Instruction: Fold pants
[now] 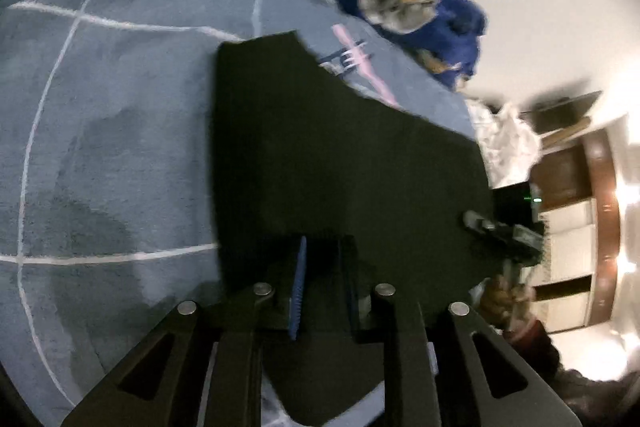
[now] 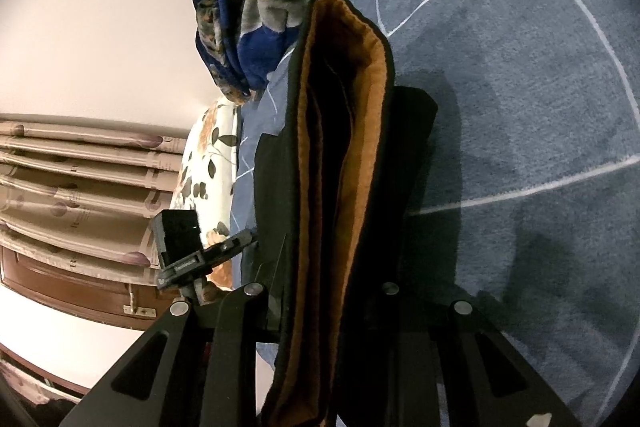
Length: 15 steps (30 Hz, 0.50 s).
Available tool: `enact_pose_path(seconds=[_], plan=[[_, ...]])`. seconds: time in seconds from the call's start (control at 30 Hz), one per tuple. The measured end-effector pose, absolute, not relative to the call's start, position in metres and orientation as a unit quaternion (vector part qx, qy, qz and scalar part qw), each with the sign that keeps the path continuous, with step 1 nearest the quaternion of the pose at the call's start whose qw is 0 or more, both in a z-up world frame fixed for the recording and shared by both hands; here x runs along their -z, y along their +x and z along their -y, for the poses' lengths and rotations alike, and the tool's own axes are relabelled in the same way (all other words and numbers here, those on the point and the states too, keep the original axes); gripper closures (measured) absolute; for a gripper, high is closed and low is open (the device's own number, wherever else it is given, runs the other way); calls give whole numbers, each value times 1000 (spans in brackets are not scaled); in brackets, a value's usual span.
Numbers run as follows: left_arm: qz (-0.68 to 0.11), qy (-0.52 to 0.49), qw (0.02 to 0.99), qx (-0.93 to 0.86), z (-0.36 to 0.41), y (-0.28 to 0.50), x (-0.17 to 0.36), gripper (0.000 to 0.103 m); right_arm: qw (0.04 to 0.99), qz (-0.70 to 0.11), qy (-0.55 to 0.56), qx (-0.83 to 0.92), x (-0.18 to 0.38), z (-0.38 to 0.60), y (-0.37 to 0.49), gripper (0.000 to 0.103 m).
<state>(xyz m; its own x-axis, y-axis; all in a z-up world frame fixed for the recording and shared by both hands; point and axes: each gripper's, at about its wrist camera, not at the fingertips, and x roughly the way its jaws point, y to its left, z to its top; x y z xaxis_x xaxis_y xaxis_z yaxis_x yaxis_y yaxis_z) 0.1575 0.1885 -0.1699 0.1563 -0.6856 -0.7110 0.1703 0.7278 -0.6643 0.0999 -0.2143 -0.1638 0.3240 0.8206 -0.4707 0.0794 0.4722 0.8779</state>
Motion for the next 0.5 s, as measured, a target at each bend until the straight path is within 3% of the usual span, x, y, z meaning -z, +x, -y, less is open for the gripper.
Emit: enact_pose_path(seconds=[0.5], plan=[[-560, -287, 692, 353, -191, 173, 183, 83, 679, -523, 443, -262, 174, 214, 103, 80]])
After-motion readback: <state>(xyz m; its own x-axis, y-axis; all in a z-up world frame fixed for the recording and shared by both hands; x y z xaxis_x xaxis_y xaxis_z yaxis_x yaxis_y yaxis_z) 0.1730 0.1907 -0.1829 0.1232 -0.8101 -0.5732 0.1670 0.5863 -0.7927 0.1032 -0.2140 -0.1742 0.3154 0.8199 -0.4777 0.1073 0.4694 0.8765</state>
